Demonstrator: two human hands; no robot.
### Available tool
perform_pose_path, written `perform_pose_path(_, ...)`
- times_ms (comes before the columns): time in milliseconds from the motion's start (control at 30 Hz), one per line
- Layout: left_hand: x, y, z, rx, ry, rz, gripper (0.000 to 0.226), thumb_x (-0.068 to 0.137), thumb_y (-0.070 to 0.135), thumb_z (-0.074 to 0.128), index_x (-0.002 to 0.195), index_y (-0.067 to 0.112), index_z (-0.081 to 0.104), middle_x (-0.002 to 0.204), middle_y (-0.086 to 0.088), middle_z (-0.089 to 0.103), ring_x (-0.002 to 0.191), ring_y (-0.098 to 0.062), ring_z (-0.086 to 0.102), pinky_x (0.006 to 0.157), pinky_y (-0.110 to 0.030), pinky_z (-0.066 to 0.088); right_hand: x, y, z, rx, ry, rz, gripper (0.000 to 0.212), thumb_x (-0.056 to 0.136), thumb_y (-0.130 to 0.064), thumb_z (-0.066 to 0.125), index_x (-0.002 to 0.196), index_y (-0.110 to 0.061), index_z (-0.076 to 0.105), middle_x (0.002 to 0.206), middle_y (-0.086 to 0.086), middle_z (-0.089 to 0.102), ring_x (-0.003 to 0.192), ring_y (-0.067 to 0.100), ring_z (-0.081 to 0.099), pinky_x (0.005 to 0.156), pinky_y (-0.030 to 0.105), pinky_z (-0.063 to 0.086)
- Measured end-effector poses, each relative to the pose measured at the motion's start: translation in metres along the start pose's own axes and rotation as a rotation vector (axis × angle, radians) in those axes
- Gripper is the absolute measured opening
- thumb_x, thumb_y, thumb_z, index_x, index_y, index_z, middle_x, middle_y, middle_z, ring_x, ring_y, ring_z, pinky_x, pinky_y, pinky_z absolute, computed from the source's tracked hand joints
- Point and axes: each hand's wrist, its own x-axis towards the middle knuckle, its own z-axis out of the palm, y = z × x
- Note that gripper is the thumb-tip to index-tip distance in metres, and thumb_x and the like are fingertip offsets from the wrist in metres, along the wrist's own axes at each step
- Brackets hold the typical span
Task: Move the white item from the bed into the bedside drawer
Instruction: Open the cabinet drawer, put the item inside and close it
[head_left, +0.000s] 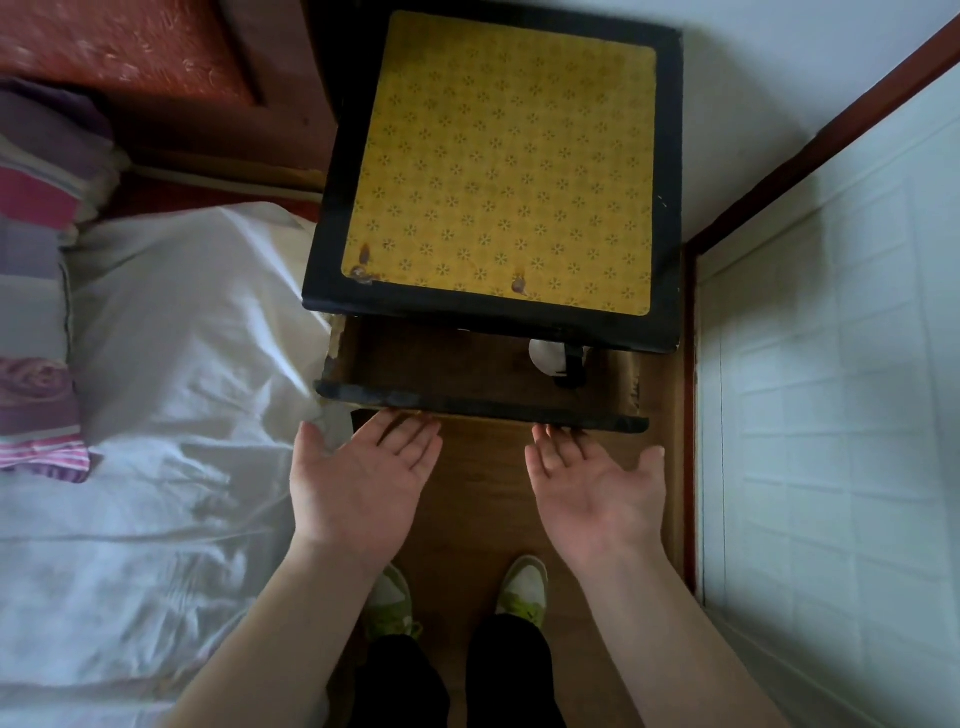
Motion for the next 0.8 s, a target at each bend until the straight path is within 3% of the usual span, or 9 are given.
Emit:
perform_pose_path(200, 0.028, 0.015, 0.029, 0.063, -0.047, -0.003, 0.087, 0.094, 0.063, 0.02, 0.148, -0.005, 0.015, 0.152, -0.032, 0.025, 0.14, -0.045, 0.026, 0.118, -0.053, 0.017, 0.021, -0.011, 0.02, -0.006, -0.087, -0.021, 0.087, 0.093, -0.069, 0.018, 0.152, -0.005, 0.015, 0.156, 0.018, 0.029, 0.144, 0.033, 0.026, 0.12, 0.048, 0.014)
perform_pose_path(667, 0.056, 0.032, 0.047, 0.227, -0.145, 0.013, 0.086, 0.094, 0.064, 0.015, 0.149, -0.001, 0.022, 0.151, -0.027, 0.033, 0.14, -0.038, 0.031, 0.118, -0.051, 0.019, 0.049, -0.027, 0.039, 0.078, -0.18, -0.018, 0.089, 0.092, -0.07, 0.018, 0.15, -0.002, 0.019, 0.153, 0.021, 0.031, 0.142, 0.035, 0.029, 0.119, 0.049, 0.018)
perform_pose_path(800, 0.046, 0.017, 0.034, 0.556, -0.097, 0.079, 0.082, 0.093, 0.068, 0.012, 0.152, 0.012, 0.021, 0.149, -0.013, 0.042, 0.14, -0.028, 0.034, 0.118, -0.046, 0.021, 0.044, -0.023, 0.032, 0.027, -0.155, -0.044, 0.076, 0.097, -0.062, 0.021, 0.15, -0.008, 0.024, 0.153, 0.019, 0.034, 0.142, 0.032, 0.031, 0.119, 0.047, 0.019)
